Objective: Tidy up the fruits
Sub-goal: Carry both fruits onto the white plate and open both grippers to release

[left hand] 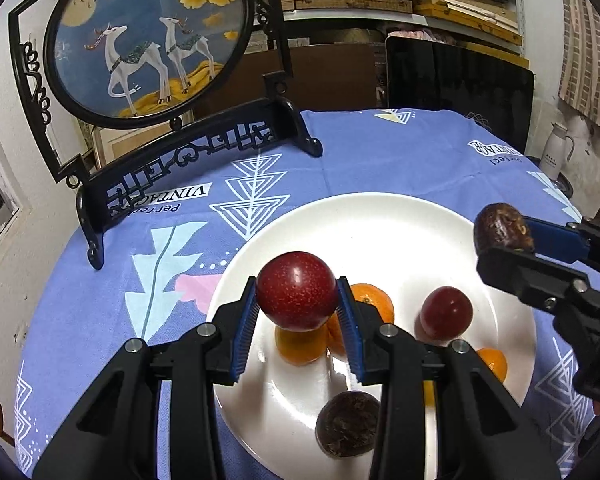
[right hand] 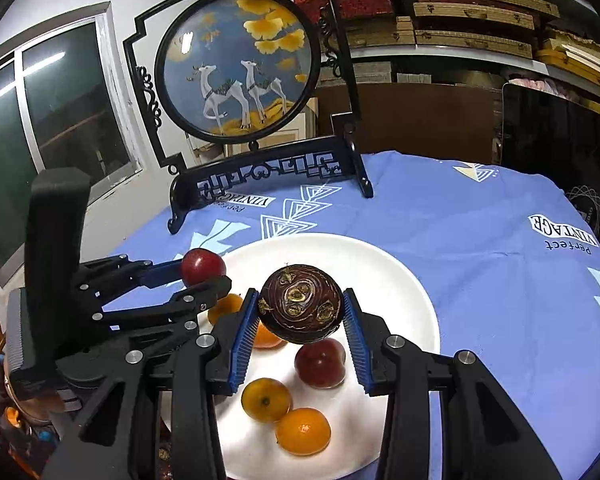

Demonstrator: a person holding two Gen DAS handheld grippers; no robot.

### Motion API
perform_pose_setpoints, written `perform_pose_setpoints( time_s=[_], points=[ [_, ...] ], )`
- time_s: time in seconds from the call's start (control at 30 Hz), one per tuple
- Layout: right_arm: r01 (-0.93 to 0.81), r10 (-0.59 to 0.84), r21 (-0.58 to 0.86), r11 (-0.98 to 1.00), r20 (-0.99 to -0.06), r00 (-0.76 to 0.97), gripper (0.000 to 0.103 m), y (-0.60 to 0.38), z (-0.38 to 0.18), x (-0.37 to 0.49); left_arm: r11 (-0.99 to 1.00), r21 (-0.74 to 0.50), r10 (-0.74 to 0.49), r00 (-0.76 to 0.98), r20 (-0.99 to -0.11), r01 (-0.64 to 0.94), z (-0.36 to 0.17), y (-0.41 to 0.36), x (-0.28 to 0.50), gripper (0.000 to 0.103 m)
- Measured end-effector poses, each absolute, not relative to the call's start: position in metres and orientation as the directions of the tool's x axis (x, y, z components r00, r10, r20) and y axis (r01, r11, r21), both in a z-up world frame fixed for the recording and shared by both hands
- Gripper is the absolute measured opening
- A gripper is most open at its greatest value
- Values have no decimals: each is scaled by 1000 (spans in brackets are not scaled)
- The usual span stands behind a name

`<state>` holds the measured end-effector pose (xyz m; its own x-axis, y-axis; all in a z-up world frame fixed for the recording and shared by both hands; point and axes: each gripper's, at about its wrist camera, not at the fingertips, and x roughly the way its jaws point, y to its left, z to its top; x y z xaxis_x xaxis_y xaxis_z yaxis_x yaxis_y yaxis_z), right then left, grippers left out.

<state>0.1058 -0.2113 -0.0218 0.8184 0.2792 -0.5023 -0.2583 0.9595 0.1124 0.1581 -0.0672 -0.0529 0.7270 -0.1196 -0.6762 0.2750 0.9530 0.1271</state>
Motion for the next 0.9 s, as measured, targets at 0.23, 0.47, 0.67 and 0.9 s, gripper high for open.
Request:
perform_pose_setpoints(
  time_s=[0.23, 0.47, 0.67, 0.9],
  points=[
    [-229, 251, 105, 968, -487, 837, 42, -211, -24, 107, 963, 120, -97, 721, -686, 243, -57, -62, 164, 38],
    [-210, 239, 113, 971, -509, 827, 43, -209, -37, 118, 957, 134, -95, 714, -694, 257, -63, -67, 164, 38],
    [-163, 184, 84, 983, -435, 882, 82, -214, -34, 111, 955, 164, -82, 748, -658, 249, -60, -67, 158, 65],
    [-180, 203, 94, 979, -441, 874, 82, -215, -33, 109, 956, 169, -74, 755, -651, 240, -58, -64, 158, 69]
  ],
)
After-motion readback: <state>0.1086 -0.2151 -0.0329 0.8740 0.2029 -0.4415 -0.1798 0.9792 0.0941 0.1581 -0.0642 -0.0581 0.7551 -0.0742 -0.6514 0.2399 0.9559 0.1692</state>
